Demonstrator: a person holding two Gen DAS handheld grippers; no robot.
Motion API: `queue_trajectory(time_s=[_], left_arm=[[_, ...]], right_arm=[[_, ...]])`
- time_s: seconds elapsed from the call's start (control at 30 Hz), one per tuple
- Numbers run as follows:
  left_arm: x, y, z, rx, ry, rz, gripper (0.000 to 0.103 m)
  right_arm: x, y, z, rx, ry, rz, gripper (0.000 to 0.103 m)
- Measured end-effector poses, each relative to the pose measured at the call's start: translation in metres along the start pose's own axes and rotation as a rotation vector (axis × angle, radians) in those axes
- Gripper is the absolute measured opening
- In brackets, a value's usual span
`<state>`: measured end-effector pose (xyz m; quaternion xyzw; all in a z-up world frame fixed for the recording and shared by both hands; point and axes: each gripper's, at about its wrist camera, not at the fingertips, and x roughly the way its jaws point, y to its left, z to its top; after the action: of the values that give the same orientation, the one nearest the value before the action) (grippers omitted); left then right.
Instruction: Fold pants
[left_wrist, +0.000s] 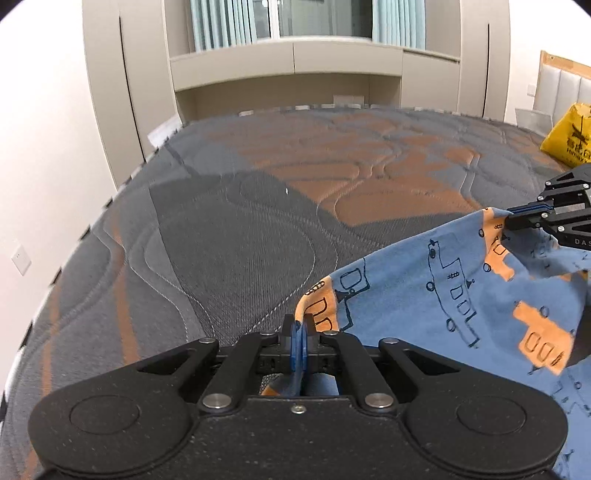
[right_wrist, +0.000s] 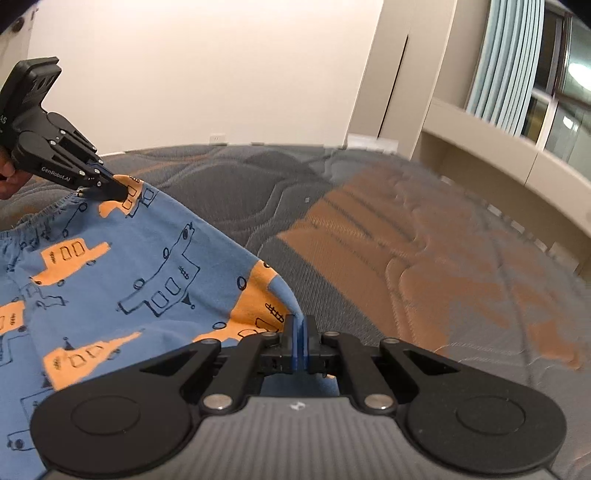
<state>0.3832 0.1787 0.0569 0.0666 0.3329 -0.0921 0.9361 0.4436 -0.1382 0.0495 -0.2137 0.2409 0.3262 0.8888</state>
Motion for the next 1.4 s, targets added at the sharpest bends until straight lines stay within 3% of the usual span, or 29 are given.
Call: queue_trajectory(time_s=[0.33,0.47,0.73,0.93,1.13,1.4], left_arm=[[-0.072,-0.028,-0.008,0.027,-0.103,0.007,0.002],[-0.107,-0.047,-0.019,0.048,-0.131,0.052,0.002],[-0.163,-0.089,-0.056,0.135,-0.158,0.119,0.002],[-0.189,-0.101,-0.083,0.190,-0.174,0.104,0.002],[-0.197,-0.104,-0.101,0.228,-0.187,0.078,0.002],[-0.210,-0.103,-0.140,0.333,-0.285,0.023,0.002]], right_arm=[[-0.073,0.038,0.007,-0.067,-0.067,-0.118,0.003],[-0.104,0.057,0.004,-0.066,-0.106,-0.160,0.003],[-0.166,0.109,-0.028,-0.009,-0.188,-0.242,0.003],[-0.193,0.132,-0.049,0.082,-0.194,-0.257,0.003],[-0.202,0.148,-0.068,0.086,-0.156,-0.278,0.002],[-0.214,0.178,-0.087,0.016,-0.171,-0.323,0.002]])
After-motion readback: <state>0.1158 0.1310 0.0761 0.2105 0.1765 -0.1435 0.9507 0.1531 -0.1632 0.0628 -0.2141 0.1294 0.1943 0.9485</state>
